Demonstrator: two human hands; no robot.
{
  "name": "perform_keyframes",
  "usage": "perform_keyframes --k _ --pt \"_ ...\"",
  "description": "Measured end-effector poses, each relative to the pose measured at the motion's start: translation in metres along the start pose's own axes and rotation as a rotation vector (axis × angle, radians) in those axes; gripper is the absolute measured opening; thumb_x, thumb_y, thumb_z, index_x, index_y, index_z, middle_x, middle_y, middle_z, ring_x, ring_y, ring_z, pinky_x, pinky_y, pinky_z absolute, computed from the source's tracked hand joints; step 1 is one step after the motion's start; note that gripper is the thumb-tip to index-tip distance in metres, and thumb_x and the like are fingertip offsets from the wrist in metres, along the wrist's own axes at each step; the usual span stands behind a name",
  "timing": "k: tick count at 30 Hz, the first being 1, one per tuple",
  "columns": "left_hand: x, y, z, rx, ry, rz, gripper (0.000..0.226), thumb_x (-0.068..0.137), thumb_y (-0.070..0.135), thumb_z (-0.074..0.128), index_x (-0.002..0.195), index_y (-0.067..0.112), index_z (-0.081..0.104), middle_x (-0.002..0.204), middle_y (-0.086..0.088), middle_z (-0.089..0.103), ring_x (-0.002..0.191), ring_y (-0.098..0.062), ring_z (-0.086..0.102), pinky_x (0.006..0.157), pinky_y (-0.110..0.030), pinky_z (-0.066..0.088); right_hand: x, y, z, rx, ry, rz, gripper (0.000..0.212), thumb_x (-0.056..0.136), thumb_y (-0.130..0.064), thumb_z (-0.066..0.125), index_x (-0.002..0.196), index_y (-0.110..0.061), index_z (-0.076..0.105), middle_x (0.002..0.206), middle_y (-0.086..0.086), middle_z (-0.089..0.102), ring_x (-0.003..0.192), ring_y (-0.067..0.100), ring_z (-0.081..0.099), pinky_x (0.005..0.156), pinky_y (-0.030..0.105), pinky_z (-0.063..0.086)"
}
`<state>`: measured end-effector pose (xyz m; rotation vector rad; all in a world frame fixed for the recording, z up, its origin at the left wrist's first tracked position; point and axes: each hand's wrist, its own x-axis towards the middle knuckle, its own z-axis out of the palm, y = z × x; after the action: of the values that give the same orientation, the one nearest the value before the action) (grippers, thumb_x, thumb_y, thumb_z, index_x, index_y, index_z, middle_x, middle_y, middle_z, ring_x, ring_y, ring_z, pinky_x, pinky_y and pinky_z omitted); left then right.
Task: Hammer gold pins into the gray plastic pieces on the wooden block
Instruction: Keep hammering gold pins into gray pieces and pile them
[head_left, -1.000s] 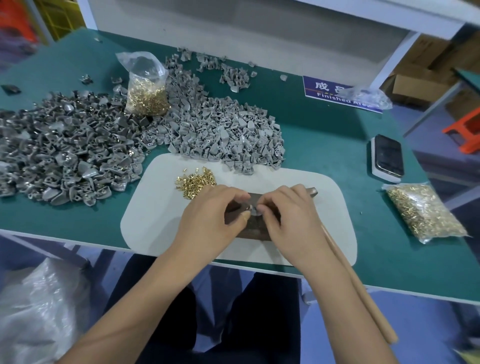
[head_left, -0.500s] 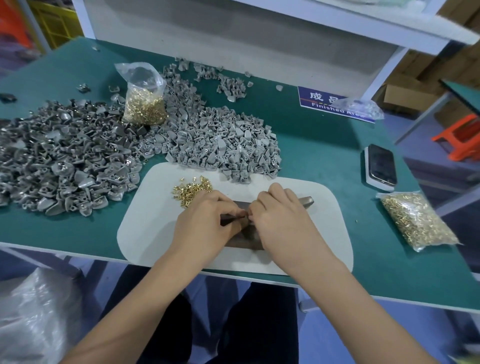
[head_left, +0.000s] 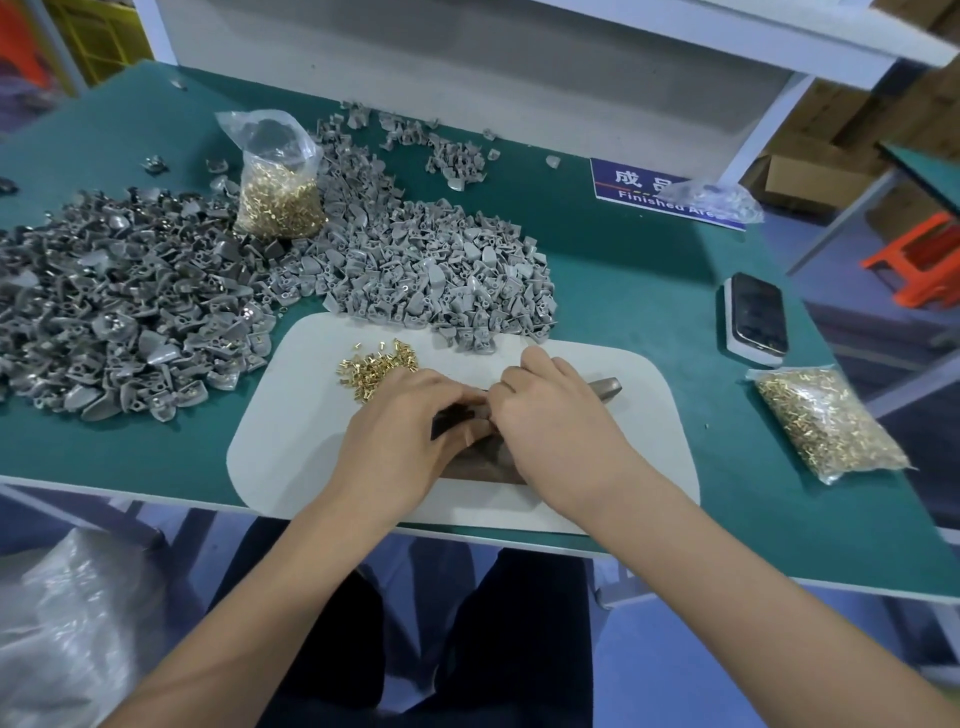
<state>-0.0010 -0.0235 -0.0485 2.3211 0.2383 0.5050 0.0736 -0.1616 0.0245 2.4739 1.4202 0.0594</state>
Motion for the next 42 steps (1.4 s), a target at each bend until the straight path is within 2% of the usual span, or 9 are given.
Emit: perform_keyframes --k 7,11,14,23,26,29,33,38,42 --pt "-0.001 0.003 0.004 0.125 0.07 0.046 0.011 0.084 0.046 0.073 0.087 0.036 0.076 0.089 0.021 0.067 0.093 -0.012 0.049 0.066 -0.035 0.048 -0.009 0.023 0.035 0.599 0.187 0.108 0.009 0.099 -0.025 0.062 0.104 -0.021 0.068 0.099 -0.004 0.064 0.103 0.018 0.051 0.09 0.037 0.045" --pt "0.0 0.009 0.001 0.243 0.069 0.123 0.013 0.088 0.045 0.072 0.091 0.034 0.077 0.087 0.016 0.067 0.091 -0.015 0.054 0.064 -0.03 0.043 -0.033 0.045 0.068 0.823 0.476 0.552 0.026 0.098 -0.032 0.064 0.12 -0.019 0.063 0.103 -0.002 0.061 0.104 0.023 0.056 0.088 0.027 0.042" --pt "-0.001 0.014 0.002 0.269 0.056 0.177 0.015 0.091 0.041 0.07 0.095 0.029 0.079 0.087 0.011 0.067 0.09 -0.019 0.057 0.065 -0.031 0.045 -0.052 0.05 0.098 0.662 0.252 0.768 0.044 0.096 -0.039 0.064 0.131 -0.014 0.056 0.119 0.013 0.056 0.114 0.035 0.05 0.089 0.04 0.042" --pt "-0.003 0.008 0.002 0.205 0.024 0.126 0.02 0.092 0.044 0.069 0.109 0.035 0.073 0.099 0.016 0.068 0.1 -0.014 0.053 0.07 -0.034 0.048 -0.063 0.074 0.075 0.524 0.042 0.808 0.038 0.109 -0.044 0.029 0.107 -0.015 0.054 0.109 0.011 0.059 0.091 0.038 0.057 0.073 0.044 0.043" --pt "-0.003 0.008 0.003 0.2 0.027 0.113 0.017 0.091 0.043 0.07 0.106 0.036 0.074 0.096 0.016 0.068 0.098 -0.014 0.053 0.069 -0.034 0.048 -0.071 0.073 0.055 0.891 0.202 0.748 0.032 0.108 -0.04 0.035 0.101 -0.02 0.058 0.08 -0.01 0.068 0.069 0.008 0.057 0.062 0.033 0.04" --pt "-0.002 0.004 0.003 0.166 0.028 0.094 0.019 0.09 0.046 0.069 0.106 0.038 0.072 0.094 0.018 0.067 0.099 -0.012 0.054 0.069 -0.033 0.048 -0.074 0.05 0.041 1.272 0.257 0.587 0.027 0.102 -0.055 0.049 0.101 -0.031 0.06 0.064 -0.011 0.059 0.05 0.005 0.046 0.05 0.021 0.037" --pt "0.0 0.003 0.003 0.166 0.023 0.097 0.008 0.091 0.046 0.069 0.096 0.041 0.073 0.089 0.019 0.064 0.093 -0.01 0.05 0.062 -0.03 0.039 -0.068 0.026 0.045 1.01 0.209 0.386 0.018 0.108 -0.046 0.04 0.108 -0.037 0.056 0.07 -0.014 0.061 0.057 0.006 0.051 0.059 0.026 0.041" --pt "0.004 0.001 0.0 0.197 -0.031 0.106 0.008 0.091 0.044 0.068 0.096 0.039 0.073 0.093 0.019 0.061 0.096 -0.011 0.049 0.065 -0.032 0.04 -0.067 0.022 0.039 0.89 0.237 0.469 0.025 0.106 -0.055 0.032 0.114 -0.043 0.052 0.076 -0.013 0.059 0.08 0.02 0.059 0.075 0.046 0.053" --pt "0.01 0.005 -0.003 0.253 -0.074 0.162 0.008 0.092 0.043 0.068 0.096 0.038 0.072 0.095 0.018 0.062 0.099 -0.013 0.049 0.067 -0.03 0.034 -0.068 0.018 0.023 0.882 0.4 0.5 0.031 0.103 -0.059 0.03 0.112 -0.043 0.055 0.069 -0.012 0.055 0.077 0.025 0.059 0.07 0.046 0.052"
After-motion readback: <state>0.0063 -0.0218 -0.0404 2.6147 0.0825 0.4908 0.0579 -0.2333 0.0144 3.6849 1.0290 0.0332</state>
